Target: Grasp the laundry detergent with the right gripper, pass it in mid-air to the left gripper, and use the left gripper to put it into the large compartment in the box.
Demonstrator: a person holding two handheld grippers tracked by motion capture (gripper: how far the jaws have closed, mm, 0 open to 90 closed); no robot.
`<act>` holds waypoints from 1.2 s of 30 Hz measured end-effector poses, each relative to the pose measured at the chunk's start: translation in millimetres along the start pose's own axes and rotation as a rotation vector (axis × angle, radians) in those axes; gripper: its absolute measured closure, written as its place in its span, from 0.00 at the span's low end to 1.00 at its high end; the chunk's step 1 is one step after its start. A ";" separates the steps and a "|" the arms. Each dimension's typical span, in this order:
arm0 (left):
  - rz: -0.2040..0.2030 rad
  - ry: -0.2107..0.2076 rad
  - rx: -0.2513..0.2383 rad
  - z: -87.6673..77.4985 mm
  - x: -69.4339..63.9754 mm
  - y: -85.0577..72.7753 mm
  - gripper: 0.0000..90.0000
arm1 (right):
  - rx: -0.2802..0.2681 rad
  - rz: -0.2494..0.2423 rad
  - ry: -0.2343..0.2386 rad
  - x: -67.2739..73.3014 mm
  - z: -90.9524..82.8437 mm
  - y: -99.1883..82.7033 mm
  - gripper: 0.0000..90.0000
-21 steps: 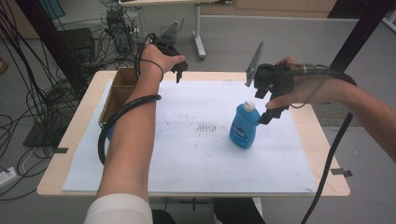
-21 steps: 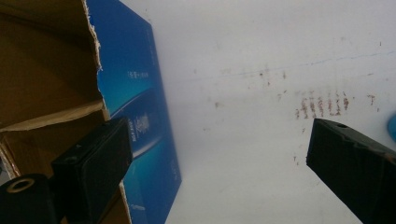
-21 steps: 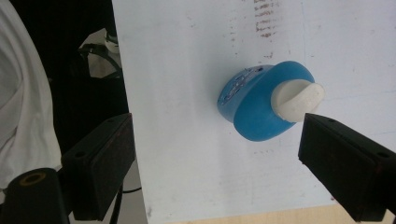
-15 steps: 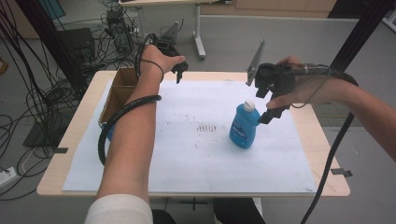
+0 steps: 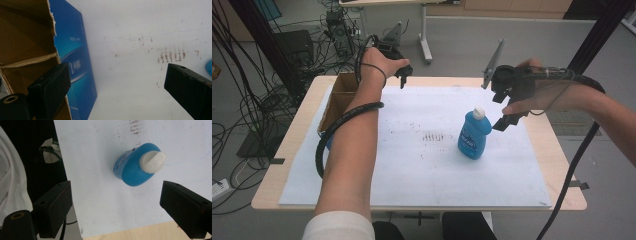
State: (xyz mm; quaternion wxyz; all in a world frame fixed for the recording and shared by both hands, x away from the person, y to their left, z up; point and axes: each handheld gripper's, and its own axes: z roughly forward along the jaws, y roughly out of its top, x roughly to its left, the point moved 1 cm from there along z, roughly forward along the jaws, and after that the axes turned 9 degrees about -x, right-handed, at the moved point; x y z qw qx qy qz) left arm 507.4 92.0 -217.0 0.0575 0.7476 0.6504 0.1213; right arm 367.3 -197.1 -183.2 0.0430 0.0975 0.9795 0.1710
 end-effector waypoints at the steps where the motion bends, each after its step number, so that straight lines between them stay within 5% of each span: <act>1: 0.002 -0.001 -0.001 -0.3 -0.5 0.1 0.08 | 0.000 0.000 0.000 0.0 0.0 0.0 0.12; 20: 0.015 -0.004 -0.003 0.9 -4.6 -2.2 0.08 | -0.046 0.186 -0.079 -12.2 4.5 -56.2 0.09; 36: 0.033 -0.013 -0.006 5.7 -4.9 -2.6 0.07 | -0.203 0.331 -0.124 -8.1 54.5 -88.9 0.06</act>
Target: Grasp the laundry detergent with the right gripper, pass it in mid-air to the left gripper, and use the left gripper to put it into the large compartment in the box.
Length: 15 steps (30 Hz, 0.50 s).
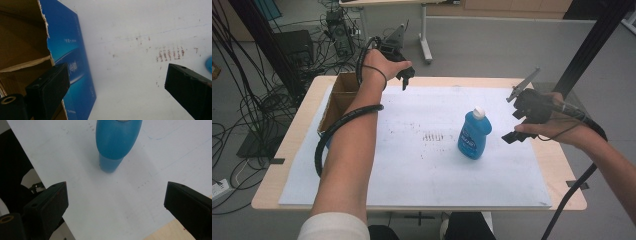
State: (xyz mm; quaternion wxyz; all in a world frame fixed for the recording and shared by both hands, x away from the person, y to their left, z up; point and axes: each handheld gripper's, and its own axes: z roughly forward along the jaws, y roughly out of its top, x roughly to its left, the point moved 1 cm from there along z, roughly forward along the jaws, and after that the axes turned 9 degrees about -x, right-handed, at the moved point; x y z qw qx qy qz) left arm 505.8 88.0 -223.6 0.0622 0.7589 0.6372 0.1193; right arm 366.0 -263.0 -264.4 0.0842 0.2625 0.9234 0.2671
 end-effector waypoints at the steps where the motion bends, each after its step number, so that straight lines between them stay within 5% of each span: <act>1: 0.002 -0.001 0.003 0.3 0.1 -0.4 0.07 | -0.010 0.007 -0.007 0.2 2.7 -1.8 0.06; 7: 0.001 -0.003 0.005 3.4 2.4 -3.6 0.07 | -0.105 0.050 -0.036 4.2 20.8 -11.5 0.06; 15: -0.001 0.001 0.009 3.7 6.7 -7.6 0.07 | -0.166 0.086 -0.059 10.8 45.3 -21.4 0.05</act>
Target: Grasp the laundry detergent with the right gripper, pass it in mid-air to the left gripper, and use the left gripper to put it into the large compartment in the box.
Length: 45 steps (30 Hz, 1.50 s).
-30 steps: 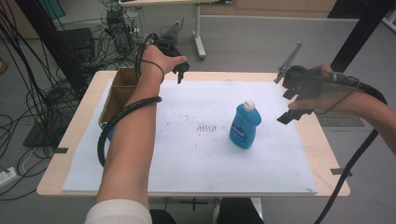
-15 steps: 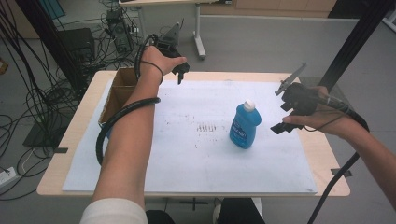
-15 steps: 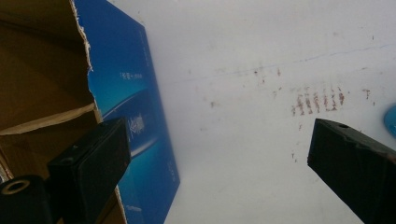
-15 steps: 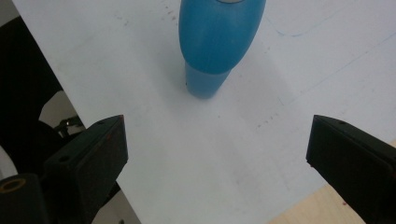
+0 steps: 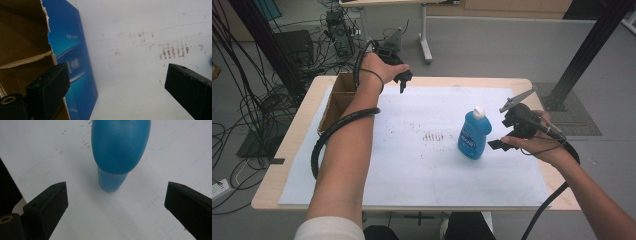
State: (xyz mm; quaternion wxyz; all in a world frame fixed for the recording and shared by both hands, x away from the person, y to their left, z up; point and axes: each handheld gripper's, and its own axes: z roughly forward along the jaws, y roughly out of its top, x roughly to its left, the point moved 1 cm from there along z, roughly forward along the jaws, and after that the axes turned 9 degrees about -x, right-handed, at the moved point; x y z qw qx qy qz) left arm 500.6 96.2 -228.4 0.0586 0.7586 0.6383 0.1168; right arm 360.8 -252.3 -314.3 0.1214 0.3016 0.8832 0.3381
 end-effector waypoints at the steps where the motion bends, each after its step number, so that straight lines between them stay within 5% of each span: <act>1: -0.001 0.001 -0.002 0.1 0.4 -0.4 0.07 | -0.004 -0.007 -0.009 0.5 3.7 -2.3 0.05; 19: -0.010 0.005 0.012 5.9 2.5 -4.3 0.07 | -0.126 0.046 -0.073 8.7 49.6 -26.9 0.04; 45: 0.000 0.008 0.018 7.3 -2.5 -3.6 0.07 | -0.303 0.118 -0.160 16.7 82.7 -41.8 0.03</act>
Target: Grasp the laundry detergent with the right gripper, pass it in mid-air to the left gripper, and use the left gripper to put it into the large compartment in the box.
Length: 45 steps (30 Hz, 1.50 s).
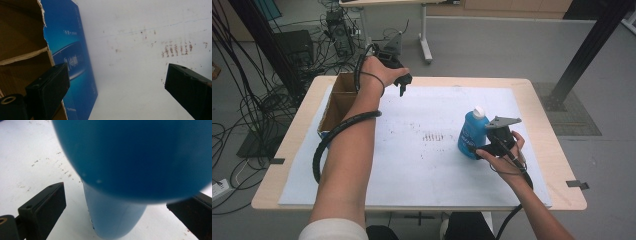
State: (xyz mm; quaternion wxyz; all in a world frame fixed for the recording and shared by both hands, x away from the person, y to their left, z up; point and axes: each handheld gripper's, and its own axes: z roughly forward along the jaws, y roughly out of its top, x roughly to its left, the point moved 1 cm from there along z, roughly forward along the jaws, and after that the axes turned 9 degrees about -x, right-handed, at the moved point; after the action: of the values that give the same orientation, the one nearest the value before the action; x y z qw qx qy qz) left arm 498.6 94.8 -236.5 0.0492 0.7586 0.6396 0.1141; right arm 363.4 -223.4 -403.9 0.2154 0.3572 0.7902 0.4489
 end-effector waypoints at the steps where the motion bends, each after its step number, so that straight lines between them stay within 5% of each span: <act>1: -0.001 0.001 -0.002 0.1 0.2 0.0 0.07 | -0.006 -0.004 0.014 0.3 1.8 -0.7 0.03; 22: 0.005 -0.003 -0.005 -1.4 -2.2 2.7 0.07 | -0.079 0.026 -0.002 -0.8 9.2 -5.2 0.02; 45: 0.007 -0.006 -0.008 -2.1 -2.9 4.2 0.07 | -0.094 0.016 0.002 -0.8 8.0 -4.3 0.02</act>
State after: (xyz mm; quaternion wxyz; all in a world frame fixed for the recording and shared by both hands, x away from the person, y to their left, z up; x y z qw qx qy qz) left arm 501.6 91.1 -233.9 0.0536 0.7611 0.6362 0.1145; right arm 367.6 -221.0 -411.6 0.2274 0.3525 0.7657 0.4875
